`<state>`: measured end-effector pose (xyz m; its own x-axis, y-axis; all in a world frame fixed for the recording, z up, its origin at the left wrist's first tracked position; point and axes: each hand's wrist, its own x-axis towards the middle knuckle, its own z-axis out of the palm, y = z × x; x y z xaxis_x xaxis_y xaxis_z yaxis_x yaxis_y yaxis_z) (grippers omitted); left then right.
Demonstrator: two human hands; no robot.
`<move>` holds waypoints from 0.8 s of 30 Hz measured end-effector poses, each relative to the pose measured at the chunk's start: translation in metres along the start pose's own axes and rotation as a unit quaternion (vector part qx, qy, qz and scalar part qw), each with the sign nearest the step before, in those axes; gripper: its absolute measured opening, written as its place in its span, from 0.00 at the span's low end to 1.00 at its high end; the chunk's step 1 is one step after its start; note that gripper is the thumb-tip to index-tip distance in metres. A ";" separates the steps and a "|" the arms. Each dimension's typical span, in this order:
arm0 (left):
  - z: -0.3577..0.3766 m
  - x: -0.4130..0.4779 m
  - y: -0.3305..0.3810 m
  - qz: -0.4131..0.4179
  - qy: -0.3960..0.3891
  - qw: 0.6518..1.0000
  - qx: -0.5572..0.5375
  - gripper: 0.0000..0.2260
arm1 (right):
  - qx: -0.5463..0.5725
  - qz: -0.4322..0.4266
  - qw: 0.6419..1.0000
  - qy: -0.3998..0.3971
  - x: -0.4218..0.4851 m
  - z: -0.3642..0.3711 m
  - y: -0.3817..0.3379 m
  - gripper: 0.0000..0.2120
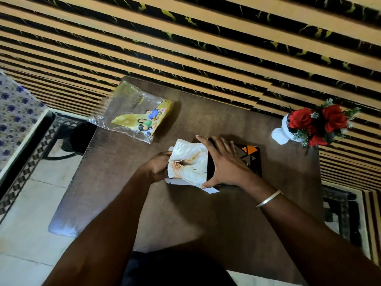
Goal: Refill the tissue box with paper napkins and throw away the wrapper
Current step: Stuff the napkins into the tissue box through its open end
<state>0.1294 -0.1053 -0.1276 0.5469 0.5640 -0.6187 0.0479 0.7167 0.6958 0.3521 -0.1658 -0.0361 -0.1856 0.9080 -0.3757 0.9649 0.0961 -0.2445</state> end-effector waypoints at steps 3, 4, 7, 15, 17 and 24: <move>0.010 0.005 0.001 -0.010 -0.009 1.000 -0.006 0.15 | -0.004 -0.011 1.000 -0.008 0.001 0.001 -0.004 0.69; 0.014 0.006 0.002 -0.008 -0.022 1.000 -0.002 0.14 | -0.005 -0.011 1.000 -0.008 0.001 0.001 -0.004 0.69; 0.015 0.007 -0.001 -0.021 0.007 1.000 -0.003 0.11 | 0.004 -0.007 1.000 -0.006 0.002 0.002 -0.001 0.69; 0.025 0.019 -0.010 -0.016 0.006 1.000 -0.007 0.14 | -0.017 0.001 1.000 -0.018 0.007 0.013 0.000 0.69; 0.031 0.019 -0.012 -0.029 0.000 1.000 0.006 0.19 | -0.019 0.004 1.000 -0.024 0.007 0.016 0.000 0.69; 0.025 0.021 -0.025 -0.023 -0.016 0.999 -0.017 0.20 | -0.024 0.002 1.000 -0.020 0.005 0.017 0.002 0.68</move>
<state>0.1609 -0.1219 -0.1487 0.5705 0.5174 -0.6379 0.0450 0.7558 0.6533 0.3497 -0.1679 -0.0540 -0.1882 0.8913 -0.4125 0.9733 0.1129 -0.2000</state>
